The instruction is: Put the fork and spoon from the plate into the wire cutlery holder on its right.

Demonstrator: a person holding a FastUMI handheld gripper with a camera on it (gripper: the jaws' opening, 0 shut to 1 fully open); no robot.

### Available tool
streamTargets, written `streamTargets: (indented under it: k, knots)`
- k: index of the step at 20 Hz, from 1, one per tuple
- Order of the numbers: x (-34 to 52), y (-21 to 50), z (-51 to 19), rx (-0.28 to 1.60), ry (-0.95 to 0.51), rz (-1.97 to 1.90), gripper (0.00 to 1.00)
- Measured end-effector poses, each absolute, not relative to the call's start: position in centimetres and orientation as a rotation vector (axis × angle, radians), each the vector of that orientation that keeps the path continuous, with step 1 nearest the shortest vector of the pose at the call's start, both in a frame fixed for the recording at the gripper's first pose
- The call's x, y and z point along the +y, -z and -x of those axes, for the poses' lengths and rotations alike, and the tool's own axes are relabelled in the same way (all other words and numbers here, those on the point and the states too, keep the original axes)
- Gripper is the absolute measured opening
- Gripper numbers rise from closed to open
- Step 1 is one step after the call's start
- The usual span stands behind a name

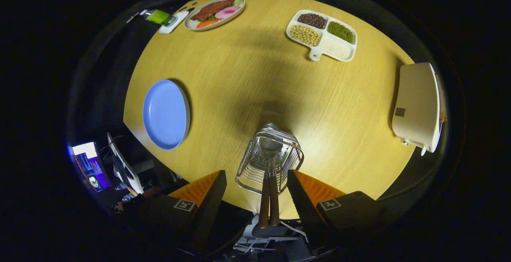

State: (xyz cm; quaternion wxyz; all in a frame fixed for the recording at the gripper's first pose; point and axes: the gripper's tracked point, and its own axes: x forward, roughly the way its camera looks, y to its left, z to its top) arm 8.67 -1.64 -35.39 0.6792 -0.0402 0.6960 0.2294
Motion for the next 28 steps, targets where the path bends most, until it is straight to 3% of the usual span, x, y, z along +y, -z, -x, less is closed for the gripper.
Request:
streamTargets:
  k: [16, 28]
  knots:
    - [-3.8, 16.7, -6.7, 0.707, -0.263, -0.105, 0.99]
    - [-3.5, 6.0, -3.5, 0.371, -0.337, -0.176, 0.99]
